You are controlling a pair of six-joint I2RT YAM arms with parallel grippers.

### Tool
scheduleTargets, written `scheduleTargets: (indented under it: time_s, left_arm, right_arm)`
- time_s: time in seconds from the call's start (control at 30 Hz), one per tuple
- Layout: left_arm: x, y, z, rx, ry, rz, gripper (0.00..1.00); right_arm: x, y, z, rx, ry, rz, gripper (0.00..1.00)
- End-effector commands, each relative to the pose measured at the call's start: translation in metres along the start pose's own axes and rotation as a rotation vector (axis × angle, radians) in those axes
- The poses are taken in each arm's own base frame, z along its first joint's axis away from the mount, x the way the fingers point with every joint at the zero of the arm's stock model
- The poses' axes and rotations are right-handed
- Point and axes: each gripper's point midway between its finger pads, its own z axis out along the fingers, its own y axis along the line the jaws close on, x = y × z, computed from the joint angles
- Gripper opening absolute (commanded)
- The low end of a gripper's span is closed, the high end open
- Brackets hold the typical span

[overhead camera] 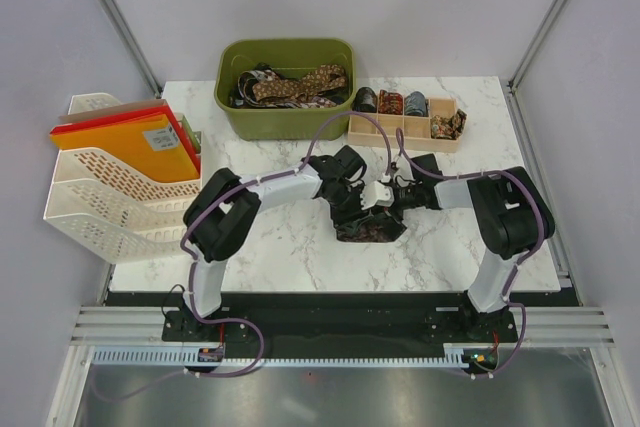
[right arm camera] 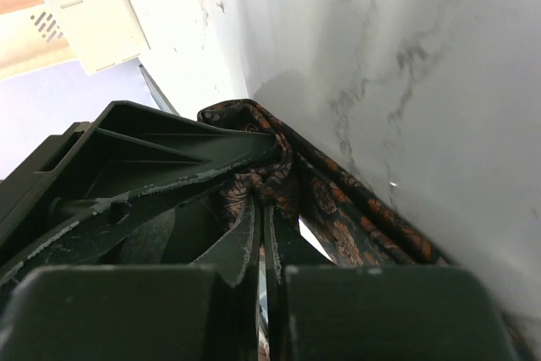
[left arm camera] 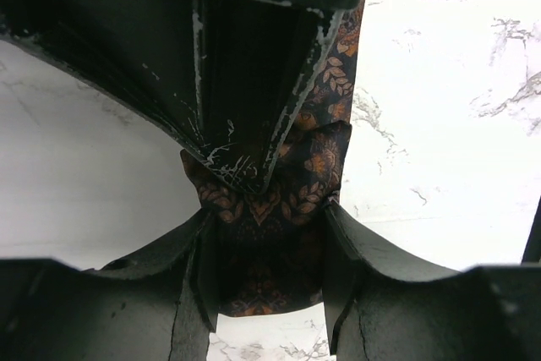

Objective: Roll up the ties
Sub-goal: Roll the tie at the center of the board.

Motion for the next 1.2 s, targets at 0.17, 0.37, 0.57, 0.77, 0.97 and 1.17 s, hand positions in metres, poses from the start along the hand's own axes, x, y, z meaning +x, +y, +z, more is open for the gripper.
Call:
scheduleTargets:
  time_s: [0.17,0.37,0.57,0.77,0.97,1.17]
  left_arm:
    - [0.022,-0.007,-0.024,-0.042,-0.001,-0.126,0.51]
    - [0.032,-0.008,-0.015,-0.029,0.028,-0.143,0.36]
    - [0.045,-0.006,-0.004,-0.028,0.073,-0.163,0.31]
    - [0.045,-0.004,-0.004,-0.038,0.074,-0.165,0.31]
    - [0.048,-0.004,-0.003,-0.038,0.080,-0.171,0.31]
    - [0.048,-0.006,-0.003,-0.034,0.080,-0.170,0.32]
  right_arm:
    - [-0.008,-0.053,0.011,0.214,-0.001,-0.055,0.00]
    - [-0.010,-0.045,0.011,0.187,0.018,-0.071,0.06]
    - [-0.012,-0.004,-0.003,0.085,-0.002,-0.092,0.39]
    - [0.001,-0.001,-0.007,0.064,0.011,-0.065,0.42]
    - [0.008,-0.004,-0.001,0.052,0.024,-0.053,0.42]
    - [0.009,-0.002,0.004,0.036,0.022,-0.046,0.39]
